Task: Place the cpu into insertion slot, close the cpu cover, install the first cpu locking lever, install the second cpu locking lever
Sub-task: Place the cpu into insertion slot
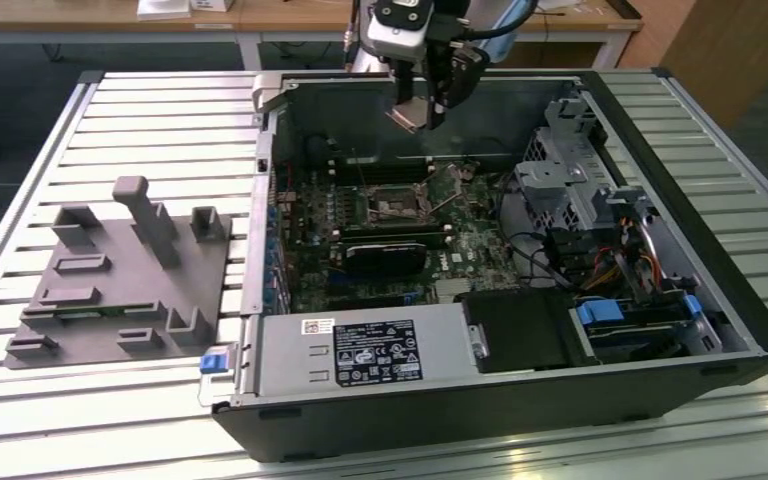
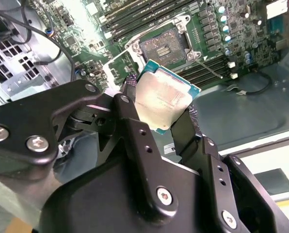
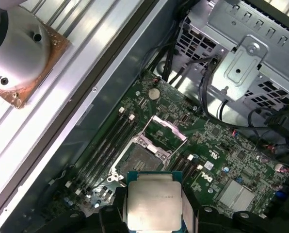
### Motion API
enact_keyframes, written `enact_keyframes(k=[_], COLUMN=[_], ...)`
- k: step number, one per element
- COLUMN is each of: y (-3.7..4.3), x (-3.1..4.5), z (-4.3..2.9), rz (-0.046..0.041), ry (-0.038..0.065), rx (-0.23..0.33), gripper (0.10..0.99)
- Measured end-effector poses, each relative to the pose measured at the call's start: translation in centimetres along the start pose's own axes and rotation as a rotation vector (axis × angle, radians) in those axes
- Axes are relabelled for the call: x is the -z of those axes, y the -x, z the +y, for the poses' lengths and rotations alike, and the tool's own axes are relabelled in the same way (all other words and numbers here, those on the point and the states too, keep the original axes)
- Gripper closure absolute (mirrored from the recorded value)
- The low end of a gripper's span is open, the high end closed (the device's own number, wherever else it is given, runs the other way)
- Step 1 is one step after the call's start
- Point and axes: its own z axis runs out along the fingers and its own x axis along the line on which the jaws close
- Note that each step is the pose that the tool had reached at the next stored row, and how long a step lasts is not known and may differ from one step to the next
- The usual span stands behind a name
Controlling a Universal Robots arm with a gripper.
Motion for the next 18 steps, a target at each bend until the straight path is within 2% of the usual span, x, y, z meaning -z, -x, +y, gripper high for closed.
enact_keyframes(k=[11, 18], y=[-0.03, -0.03], x=[-0.10, -0.23], z=[0.02, 0.00], rz=[-0.0113, -0.0212], ry=[0.001, 0.002], rx=[-0.113, -0.221], gripper=[0.549, 0.549])
